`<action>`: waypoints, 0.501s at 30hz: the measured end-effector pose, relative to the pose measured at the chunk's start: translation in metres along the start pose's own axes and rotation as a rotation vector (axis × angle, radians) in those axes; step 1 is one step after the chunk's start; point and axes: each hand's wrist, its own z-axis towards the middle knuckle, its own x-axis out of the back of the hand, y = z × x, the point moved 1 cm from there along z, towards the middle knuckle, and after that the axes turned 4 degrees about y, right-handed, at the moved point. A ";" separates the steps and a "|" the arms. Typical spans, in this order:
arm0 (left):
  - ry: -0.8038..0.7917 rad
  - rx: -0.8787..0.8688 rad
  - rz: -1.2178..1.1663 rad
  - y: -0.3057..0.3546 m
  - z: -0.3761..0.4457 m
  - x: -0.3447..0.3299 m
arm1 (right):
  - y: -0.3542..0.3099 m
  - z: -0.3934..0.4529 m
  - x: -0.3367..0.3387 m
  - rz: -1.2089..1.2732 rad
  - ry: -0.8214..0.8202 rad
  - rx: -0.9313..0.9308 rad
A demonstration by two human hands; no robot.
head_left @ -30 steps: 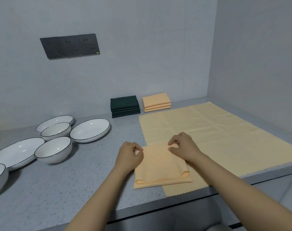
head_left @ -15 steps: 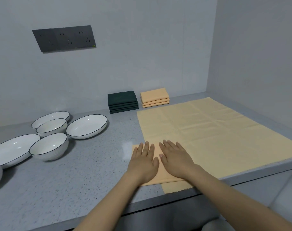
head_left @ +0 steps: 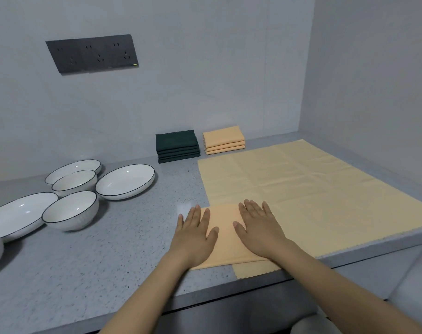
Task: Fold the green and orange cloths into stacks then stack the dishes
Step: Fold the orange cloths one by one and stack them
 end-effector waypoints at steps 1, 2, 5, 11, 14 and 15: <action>0.021 -0.010 -0.008 -0.001 0.001 0.001 | 0.000 0.000 0.000 0.008 0.051 0.029; 0.059 -0.035 -0.020 -0.002 0.000 0.002 | 0.000 -0.002 0.001 0.036 0.123 0.073; 0.220 -0.186 -0.074 -0.005 -0.006 0.007 | 0.001 -0.013 0.009 0.188 0.333 0.236; 0.190 -0.340 -0.225 -0.005 -0.031 0.011 | 0.007 -0.035 0.023 0.385 0.157 0.356; 0.105 -0.365 -0.204 -0.002 -0.042 0.014 | 0.011 -0.041 0.029 0.376 0.069 0.394; 0.079 -0.372 -0.193 -0.001 -0.042 0.015 | 0.012 -0.042 0.031 0.374 0.049 0.394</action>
